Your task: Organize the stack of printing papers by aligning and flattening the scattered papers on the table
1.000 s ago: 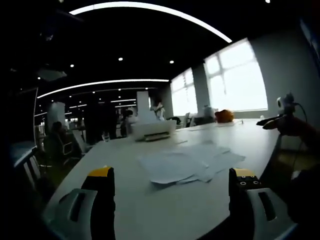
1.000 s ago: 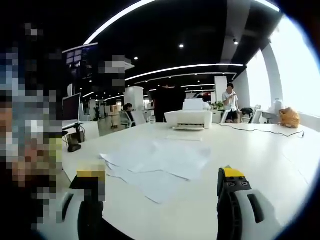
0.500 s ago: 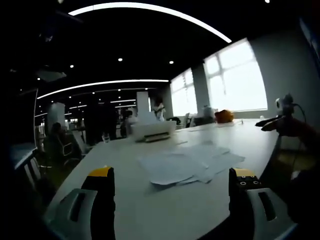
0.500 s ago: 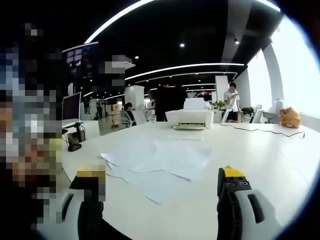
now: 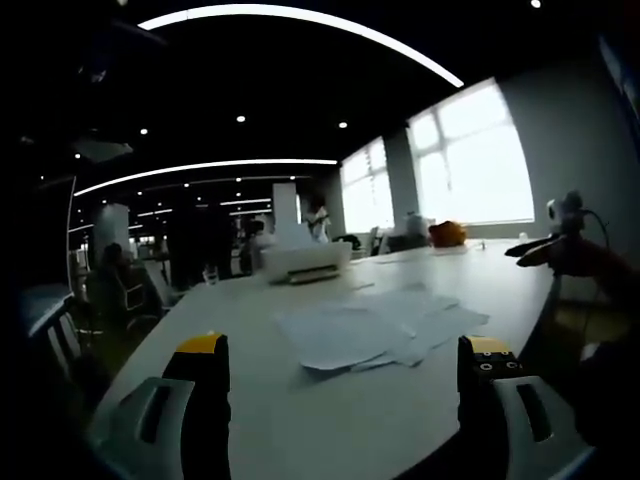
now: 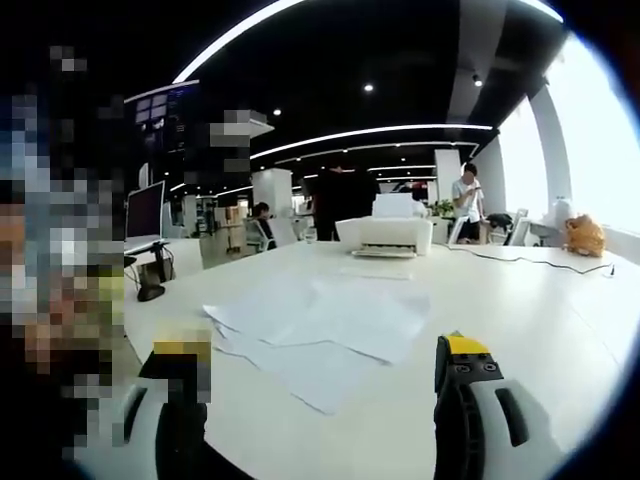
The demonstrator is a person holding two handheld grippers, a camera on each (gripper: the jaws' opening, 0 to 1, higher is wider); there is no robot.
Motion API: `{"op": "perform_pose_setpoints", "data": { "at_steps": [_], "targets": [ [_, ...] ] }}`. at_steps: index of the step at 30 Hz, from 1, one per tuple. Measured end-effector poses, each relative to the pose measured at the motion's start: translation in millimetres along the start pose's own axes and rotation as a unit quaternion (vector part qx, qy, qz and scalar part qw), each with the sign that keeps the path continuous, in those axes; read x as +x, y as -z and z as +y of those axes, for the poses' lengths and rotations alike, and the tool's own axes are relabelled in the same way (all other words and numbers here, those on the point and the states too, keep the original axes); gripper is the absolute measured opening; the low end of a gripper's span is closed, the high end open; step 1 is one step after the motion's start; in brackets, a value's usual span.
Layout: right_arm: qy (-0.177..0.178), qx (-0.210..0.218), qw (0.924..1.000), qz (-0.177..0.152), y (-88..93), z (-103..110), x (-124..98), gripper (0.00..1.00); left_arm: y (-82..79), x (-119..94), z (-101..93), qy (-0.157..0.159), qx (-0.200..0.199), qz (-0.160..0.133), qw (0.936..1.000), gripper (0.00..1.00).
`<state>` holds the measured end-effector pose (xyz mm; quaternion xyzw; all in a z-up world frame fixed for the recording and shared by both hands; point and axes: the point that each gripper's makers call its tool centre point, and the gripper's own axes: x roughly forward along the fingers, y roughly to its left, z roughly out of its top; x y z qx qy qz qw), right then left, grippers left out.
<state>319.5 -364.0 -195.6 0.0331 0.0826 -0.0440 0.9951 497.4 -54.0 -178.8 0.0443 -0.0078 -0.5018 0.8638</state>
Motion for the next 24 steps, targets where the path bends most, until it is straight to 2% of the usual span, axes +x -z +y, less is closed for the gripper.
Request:
{"op": "perform_pose_setpoints", "data": {
  "at_steps": [24],
  "targets": [
    [-0.012,-0.008,0.9999,-0.003,-5.9,8,12,0.9,0.7,0,0.1,0.002,-0.001,0.0,1.0,0.97]
  ]
}}
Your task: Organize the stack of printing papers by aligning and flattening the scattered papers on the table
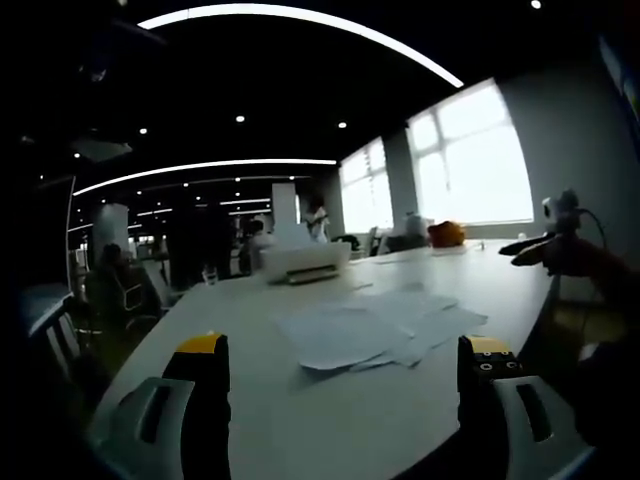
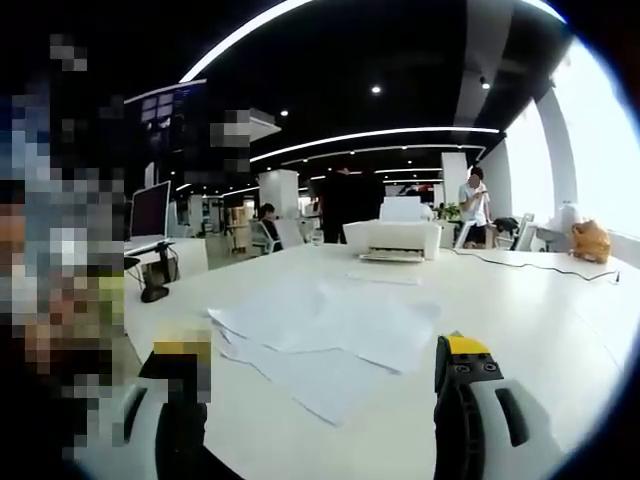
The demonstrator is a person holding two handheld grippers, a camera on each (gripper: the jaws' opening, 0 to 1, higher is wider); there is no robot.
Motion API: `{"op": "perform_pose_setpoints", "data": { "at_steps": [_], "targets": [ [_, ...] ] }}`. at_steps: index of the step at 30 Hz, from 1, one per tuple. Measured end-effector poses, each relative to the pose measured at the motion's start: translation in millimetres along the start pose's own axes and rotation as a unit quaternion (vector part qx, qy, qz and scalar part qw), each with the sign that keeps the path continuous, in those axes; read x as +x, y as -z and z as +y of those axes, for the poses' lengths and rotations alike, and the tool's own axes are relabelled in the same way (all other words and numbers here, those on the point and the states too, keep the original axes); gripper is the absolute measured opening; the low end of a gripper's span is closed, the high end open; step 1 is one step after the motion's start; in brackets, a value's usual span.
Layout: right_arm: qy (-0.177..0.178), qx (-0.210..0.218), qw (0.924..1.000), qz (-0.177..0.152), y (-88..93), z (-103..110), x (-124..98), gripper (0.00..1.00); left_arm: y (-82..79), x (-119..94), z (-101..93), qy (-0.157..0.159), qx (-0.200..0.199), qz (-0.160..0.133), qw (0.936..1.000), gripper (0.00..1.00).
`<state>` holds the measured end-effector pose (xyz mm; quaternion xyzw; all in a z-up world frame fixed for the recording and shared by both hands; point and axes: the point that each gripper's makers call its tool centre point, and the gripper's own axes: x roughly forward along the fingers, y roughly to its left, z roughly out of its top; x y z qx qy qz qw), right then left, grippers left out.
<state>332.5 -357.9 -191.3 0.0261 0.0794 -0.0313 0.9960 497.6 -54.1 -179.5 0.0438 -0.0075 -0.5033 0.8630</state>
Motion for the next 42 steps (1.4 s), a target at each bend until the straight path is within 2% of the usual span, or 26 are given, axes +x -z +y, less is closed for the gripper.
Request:
{"op": "perform_pose_setpoints", "data": {
  "at_steps": [16,27,31,42],
  "targets": [
    [-0.012,-0.006,0.9999,0.0,-6.4,8,10,0.9,-4.0,-2,1.2,-0.003,0.003,-0.006,1.0,0.97],
    [-0.014,-0.026,0.9995,0.004,-15.2,13,22,0.9,1.7,-2,-0.2,0.001,-0.003,-0.001,1.0,0.97],
    [-0.019,-0.027,0.9994,0.007,-14.3,19,27,0.9,-2.2,-5,3.7,-0.007,-0.002,-0.013,0.9999,0.97],
    [-0.028,-0.036,0.9988,0.016,-11.9,29,39,0.9,-0.5,-5,3.5,0.001,-0.004,-0.007,1.0,0.97]
  ]
}}
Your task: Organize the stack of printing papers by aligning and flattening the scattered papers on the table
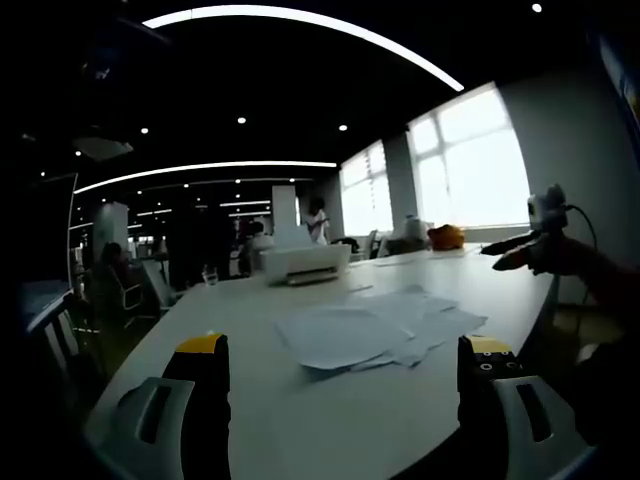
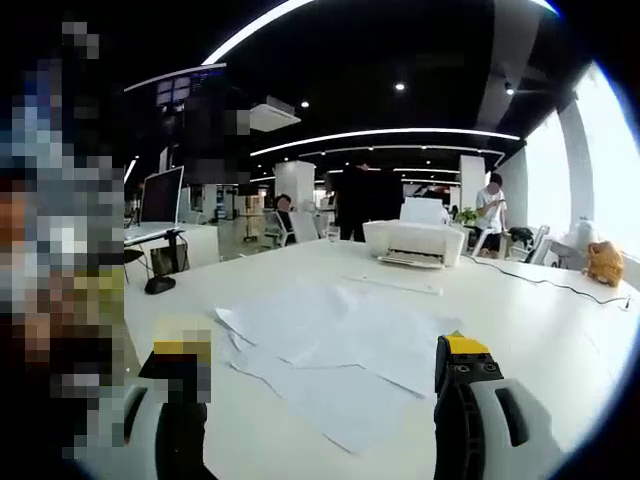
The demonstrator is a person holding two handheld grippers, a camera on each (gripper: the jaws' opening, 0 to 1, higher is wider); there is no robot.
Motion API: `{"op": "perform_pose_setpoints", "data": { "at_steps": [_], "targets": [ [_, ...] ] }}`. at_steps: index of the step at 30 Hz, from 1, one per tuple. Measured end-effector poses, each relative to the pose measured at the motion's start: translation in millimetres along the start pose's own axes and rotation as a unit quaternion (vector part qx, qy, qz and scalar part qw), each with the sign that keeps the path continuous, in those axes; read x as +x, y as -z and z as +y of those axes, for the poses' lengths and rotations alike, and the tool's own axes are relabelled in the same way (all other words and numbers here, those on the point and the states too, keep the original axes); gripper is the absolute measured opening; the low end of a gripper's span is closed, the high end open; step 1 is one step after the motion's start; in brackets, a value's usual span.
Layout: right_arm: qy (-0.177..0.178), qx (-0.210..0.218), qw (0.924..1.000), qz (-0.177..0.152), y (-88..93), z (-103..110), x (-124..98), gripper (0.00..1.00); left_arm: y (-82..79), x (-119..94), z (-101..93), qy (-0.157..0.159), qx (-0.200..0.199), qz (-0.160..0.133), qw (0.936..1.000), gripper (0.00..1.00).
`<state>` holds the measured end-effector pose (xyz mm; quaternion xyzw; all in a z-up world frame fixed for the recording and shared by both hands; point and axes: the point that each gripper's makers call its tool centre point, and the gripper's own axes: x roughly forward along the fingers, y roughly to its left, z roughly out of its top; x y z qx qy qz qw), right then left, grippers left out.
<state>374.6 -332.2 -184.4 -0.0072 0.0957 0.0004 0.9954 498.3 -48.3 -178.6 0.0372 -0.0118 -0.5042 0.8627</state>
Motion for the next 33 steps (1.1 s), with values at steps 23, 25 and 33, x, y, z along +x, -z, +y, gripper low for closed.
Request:
{"op": "perform_pose_setpoints", "data": {
  "at_steps": [23,25,33],
  "targets": [
    [-0.003,-0.014,0.9999,0.005,2.0,1.7,1.5,0.9,-3.3,0.0,-1.0,0.001,0.004,0.001,1.0,0.97],
    [-0.003,-0.015,0.9999,0.006,2.7,1.9,1.6,0.9,-2.7,-0.3,-0.8,0.001,0.004,0.002,1.0,0.97],
    [-0.002,-0.014,0.9999,0.009,3.7,1.1,2.9,0.9,-3.5,-1.0,0.5,0.0,0.002,0.001,1.0,0.97]
  ]
}}
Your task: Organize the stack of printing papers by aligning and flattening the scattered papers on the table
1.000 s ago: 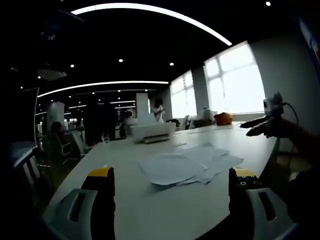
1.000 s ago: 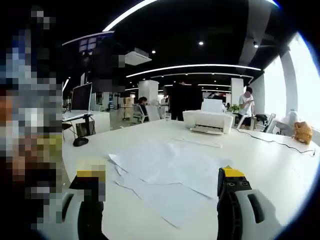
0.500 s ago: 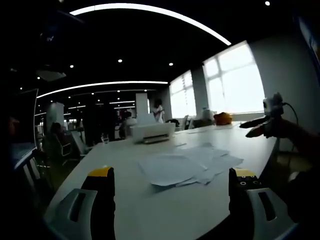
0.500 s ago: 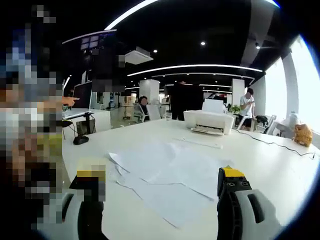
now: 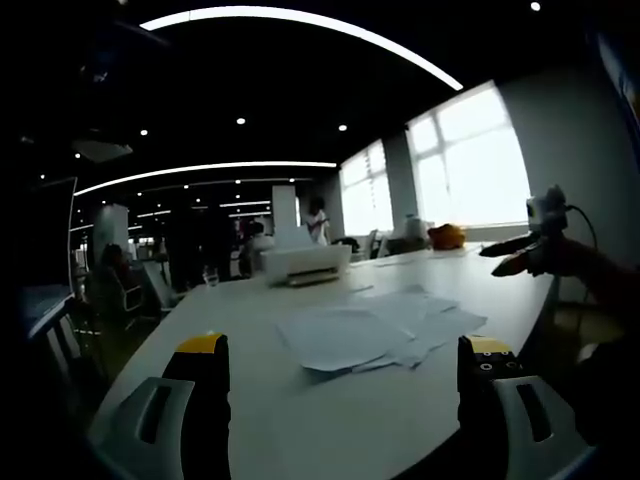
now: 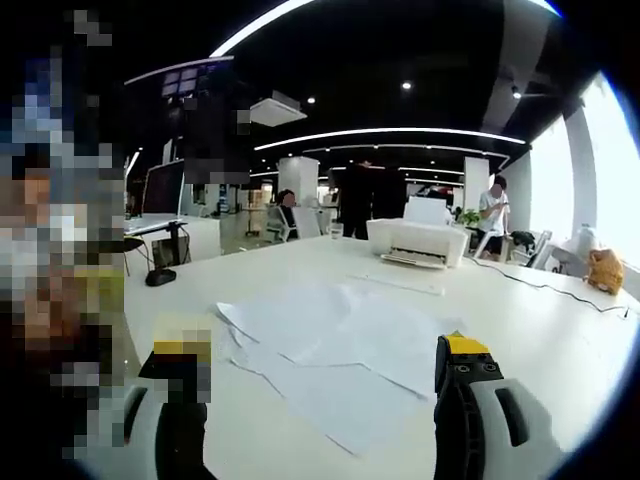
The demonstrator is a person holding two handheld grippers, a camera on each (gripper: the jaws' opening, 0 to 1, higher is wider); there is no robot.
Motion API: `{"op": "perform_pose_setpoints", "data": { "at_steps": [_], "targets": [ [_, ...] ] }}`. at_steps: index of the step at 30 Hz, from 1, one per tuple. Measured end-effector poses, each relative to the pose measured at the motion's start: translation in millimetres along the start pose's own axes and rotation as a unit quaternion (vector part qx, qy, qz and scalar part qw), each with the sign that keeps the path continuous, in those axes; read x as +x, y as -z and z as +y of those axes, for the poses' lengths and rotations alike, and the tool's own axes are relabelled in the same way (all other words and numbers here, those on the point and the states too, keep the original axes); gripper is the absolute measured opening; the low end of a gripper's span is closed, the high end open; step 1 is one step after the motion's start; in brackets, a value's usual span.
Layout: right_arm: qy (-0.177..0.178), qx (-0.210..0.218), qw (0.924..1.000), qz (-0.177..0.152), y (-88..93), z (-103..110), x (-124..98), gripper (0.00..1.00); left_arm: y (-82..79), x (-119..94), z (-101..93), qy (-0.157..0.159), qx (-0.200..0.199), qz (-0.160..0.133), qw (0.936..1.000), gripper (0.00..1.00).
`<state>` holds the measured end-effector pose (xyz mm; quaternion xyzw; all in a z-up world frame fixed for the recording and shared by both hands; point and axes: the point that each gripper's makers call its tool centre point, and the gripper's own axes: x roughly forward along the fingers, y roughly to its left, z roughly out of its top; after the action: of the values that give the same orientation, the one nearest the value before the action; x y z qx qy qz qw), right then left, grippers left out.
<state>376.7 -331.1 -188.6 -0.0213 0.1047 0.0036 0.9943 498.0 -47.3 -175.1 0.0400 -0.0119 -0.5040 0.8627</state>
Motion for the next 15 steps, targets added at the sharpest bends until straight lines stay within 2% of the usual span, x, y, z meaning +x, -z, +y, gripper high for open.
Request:
{"op": "perform_pose_setpoints", "data": {
  "at_steps": [15],
  "targets": [
    [0.0,0.002,1.0,0.0,-1.3,1.5,4.7,0.9,-0.8,-0.1,0.0,0.0,-0.001,0.001,1.0,0.97]
  ]
}}
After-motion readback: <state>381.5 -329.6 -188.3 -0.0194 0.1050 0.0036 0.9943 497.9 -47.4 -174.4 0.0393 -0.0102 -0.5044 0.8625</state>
